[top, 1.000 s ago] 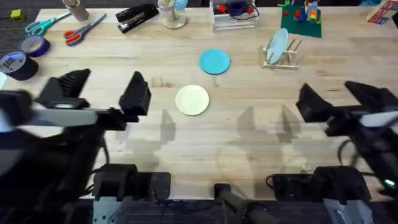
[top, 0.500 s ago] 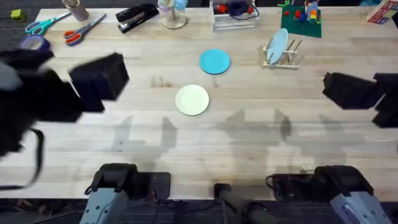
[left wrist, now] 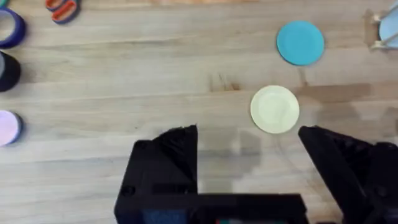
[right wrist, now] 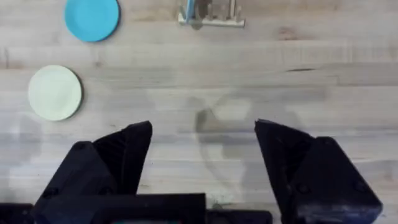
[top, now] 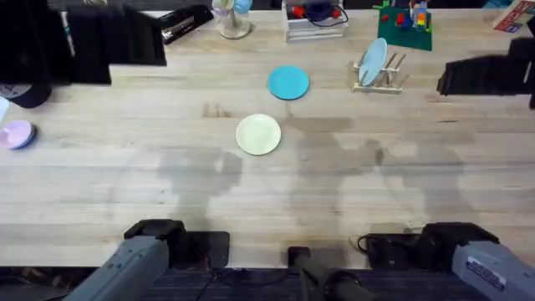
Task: Pick up the plates from the table one by one and place each into a slot on the dish rack.
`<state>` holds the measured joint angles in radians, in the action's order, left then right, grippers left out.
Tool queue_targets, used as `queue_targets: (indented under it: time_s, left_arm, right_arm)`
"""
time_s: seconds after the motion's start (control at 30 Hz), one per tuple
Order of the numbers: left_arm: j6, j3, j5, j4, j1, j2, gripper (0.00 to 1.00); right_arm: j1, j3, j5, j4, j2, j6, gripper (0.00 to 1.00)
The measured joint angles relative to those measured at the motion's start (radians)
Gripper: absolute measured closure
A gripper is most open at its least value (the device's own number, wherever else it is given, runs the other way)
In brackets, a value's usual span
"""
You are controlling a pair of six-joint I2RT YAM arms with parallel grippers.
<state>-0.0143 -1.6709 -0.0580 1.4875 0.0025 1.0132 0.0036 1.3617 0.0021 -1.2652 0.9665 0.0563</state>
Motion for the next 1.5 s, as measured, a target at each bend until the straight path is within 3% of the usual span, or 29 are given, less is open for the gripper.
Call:
queue_targets:
  time_s: [0.17, 0.47, 0.5, 0.53, 0.67, 0.73, 0.93, 1.5]
  left_arm:
    - [0.000, -0.061, -0.021, 0.076, 0.000, 0.101, 0.008]
    - [0.001, -0.062, -0.028, 0.100, 0.000, 0.157, 0.007]
    - [0.005, -0.062, -0.029, 0.100, 0.000, 0.158, 0.079]
    - [0.005, -0.062, -0.029, 0.100, 0.000, 0.158, 0.220]
    - [0.006, -0.062, -0.029, 0.101, 0.000, 0.158, 0.865]
    - [0.004, -0.062, -0.030, 0.103, 0.000, 0.158, 0.952]
    - [0.005, -0.062, -0.035, 0.106, 0.000, 0.158, 0.961]
    - [-0.005, -0.060, -0.337, 0.129, 0.000, 0.179, 0.959]
  right_arm:
    - [0.000, 0.103, 0.000, -0.067, 0.119, 0.000, 0.007]
    - [0.000, 0.116, 0.000, -0.071, 0.183, 0.000, 0.008]
    - [0.000, 0.116, 0.000, -0.071, 0.183, 0.000, 0.008]
    - [0.000, 0.117, 0.000, -0.071, 0.183, 0.000, 0.008]
    - [0.000, 0.117, 0.000, -0.071, 0.183, 0.000, 0.007]
    - [0.000, 0.117, 0.000, -0.071, 0.183, 0.000, 0.007]
    - [0.000, 0.117, 0.000, -0.071, 0.183, 0.000, 0.007]
    - [0.000, 0.117, 0.000, -0.043, 0.183, 0.000, 0.007]
